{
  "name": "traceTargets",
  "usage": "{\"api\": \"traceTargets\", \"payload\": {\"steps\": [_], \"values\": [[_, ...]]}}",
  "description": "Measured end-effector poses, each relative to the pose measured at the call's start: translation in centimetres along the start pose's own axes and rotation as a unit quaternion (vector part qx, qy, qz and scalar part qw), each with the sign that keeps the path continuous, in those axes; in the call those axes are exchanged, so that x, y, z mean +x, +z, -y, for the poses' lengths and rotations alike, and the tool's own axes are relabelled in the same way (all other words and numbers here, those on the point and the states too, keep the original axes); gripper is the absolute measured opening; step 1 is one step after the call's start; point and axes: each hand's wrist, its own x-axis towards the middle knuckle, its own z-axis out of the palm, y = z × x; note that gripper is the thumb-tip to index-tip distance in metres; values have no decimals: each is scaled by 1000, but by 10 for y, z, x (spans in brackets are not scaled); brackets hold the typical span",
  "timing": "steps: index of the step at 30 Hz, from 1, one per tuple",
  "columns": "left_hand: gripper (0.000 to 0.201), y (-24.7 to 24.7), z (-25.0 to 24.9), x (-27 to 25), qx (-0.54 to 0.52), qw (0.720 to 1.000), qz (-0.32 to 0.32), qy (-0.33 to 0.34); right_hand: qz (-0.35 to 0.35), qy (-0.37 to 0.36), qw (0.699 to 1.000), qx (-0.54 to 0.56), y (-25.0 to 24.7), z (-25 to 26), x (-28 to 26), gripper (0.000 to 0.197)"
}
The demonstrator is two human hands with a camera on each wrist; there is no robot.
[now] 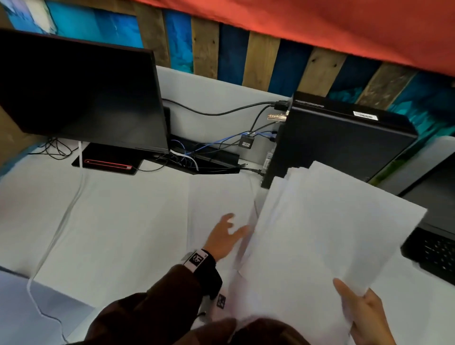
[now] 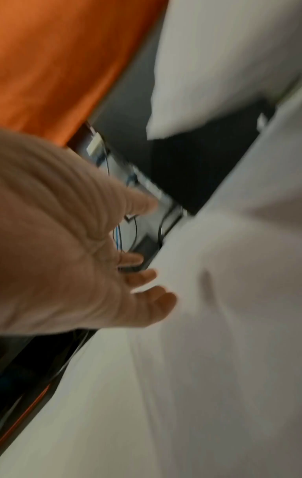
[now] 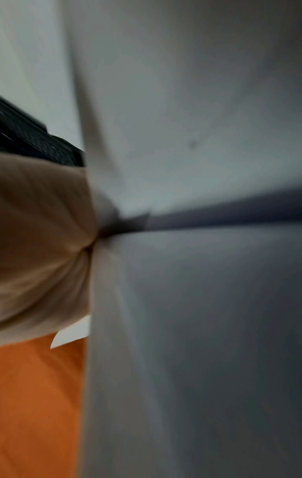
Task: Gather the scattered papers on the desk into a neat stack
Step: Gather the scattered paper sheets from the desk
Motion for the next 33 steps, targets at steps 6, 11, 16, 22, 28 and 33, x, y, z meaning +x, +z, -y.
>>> {"api": "traceTargets", "payload": {"steps": [6, 11, 16, 22, 28, 33], "values": [[75, -42, 25, 47, 349, 893, -185, -217, -104, -29, 994, 31, -30, 11, -22, 16], [73, -46, 30, 69, 254, 929, -140, -231, -83, -26, 996, 20, -38, 5, -25, 62], [73, -46, 35, 64, 328, 896, -180, -239, -49, -25, 996, 65, -29, 7, -27, 40], [81, -52, 35, 71, 191, 939, -176, -227, -25, -28, 996, 76, -22, 8, -21, 26], [37, -63, 41, 52, 152, 976, -109, -108, 25, -9, 996, 80, -8, 13, -16, 20], [33, -86, 29, -1, 84, 990, -112, 33, 99, 14, 990, 101, 34, 30, -3, 27]]}}
